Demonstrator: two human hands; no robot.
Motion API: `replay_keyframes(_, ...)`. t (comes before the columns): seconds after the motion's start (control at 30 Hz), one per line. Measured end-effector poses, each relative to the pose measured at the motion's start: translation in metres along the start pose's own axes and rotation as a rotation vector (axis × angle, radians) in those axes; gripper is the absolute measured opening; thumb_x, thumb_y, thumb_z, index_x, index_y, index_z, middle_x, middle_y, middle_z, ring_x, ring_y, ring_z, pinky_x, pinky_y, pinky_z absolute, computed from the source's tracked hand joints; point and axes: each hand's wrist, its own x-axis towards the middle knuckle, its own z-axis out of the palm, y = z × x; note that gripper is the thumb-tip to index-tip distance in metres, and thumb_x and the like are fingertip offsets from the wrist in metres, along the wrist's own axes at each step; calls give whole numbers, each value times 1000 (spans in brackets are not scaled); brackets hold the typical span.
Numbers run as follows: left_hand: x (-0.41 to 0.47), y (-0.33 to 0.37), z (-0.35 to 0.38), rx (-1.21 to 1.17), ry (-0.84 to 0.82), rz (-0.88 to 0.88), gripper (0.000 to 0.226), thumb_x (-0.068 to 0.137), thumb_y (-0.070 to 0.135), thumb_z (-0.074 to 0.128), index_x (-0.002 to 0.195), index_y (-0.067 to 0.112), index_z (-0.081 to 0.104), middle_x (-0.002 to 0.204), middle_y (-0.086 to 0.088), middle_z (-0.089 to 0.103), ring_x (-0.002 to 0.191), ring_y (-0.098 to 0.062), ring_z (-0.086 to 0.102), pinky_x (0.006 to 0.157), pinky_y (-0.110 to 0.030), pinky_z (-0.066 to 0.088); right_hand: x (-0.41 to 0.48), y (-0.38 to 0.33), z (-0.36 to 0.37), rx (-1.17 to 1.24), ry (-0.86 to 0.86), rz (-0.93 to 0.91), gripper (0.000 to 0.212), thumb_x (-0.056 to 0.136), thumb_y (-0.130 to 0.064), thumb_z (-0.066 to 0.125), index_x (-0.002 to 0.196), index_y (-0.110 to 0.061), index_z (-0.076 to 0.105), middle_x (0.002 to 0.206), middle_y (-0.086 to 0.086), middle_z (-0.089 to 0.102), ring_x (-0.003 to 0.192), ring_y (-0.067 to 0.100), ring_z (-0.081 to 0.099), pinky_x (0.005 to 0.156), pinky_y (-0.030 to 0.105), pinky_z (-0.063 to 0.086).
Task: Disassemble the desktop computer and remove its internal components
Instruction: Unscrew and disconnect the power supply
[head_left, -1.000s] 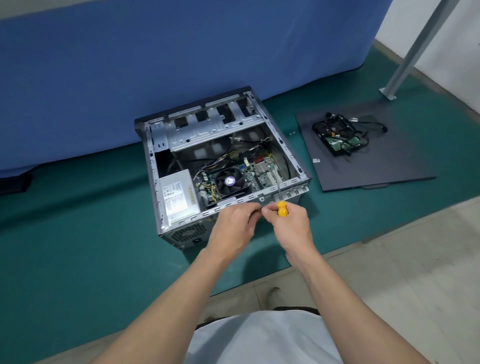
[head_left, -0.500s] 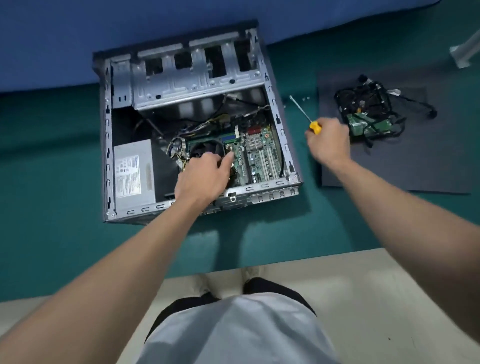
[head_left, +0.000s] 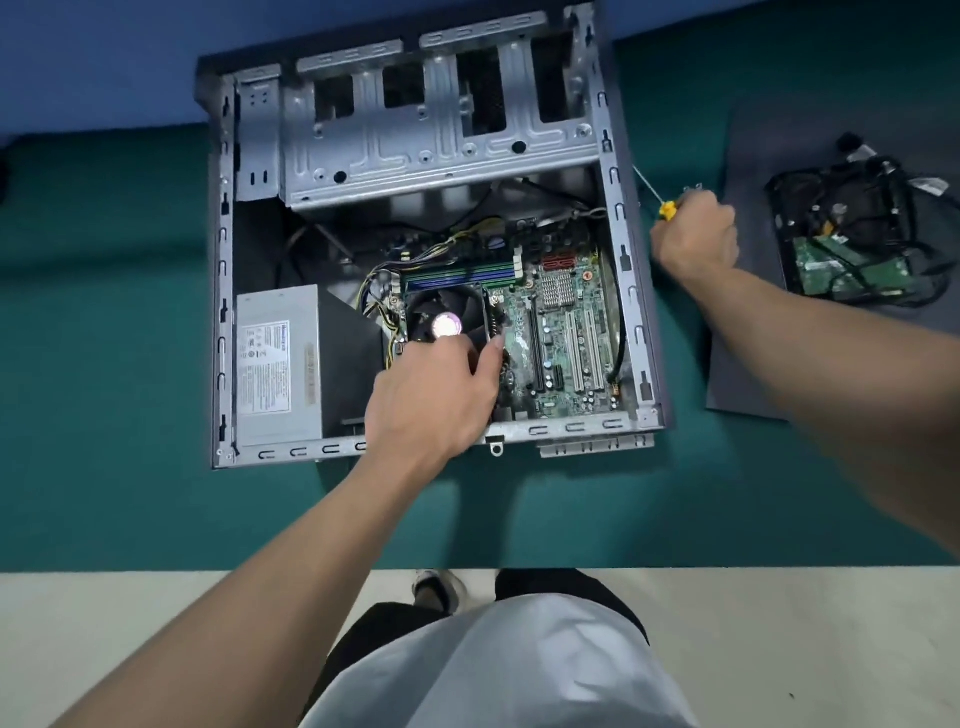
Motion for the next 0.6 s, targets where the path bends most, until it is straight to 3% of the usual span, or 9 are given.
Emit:
replay_keyframes(0.27,-3,2,-1,-56,54,42,53,93,59,31,70,18,56,57,2,43,60,-32,47,61,-35,40,-12,4,-27,124,-18,73,32,85,-20,54,115,-10,59,121,16,59,109,36,57,90,35,45)
replay_keyframes(0.43,-8,1,-7,-110,145,117,41,94,48,38,79,19,62,60,1,51,60,-28,47,60,-33,37,-54,8,-62,291,46,49,28,85,-21,53,109,-7,54,113,15,60,101,31,55,79,29,40)
replay_keyframes(0.6,-24,-11,-16,-352,244,249,24,94,29,49,105,19,68,91,-3,73,82,-26,65,74,-34,51,-142,-3,-88,406,92,-72,14,89,-24,54,101,-15,51,95,4,56,86,23,48,68,25,29)
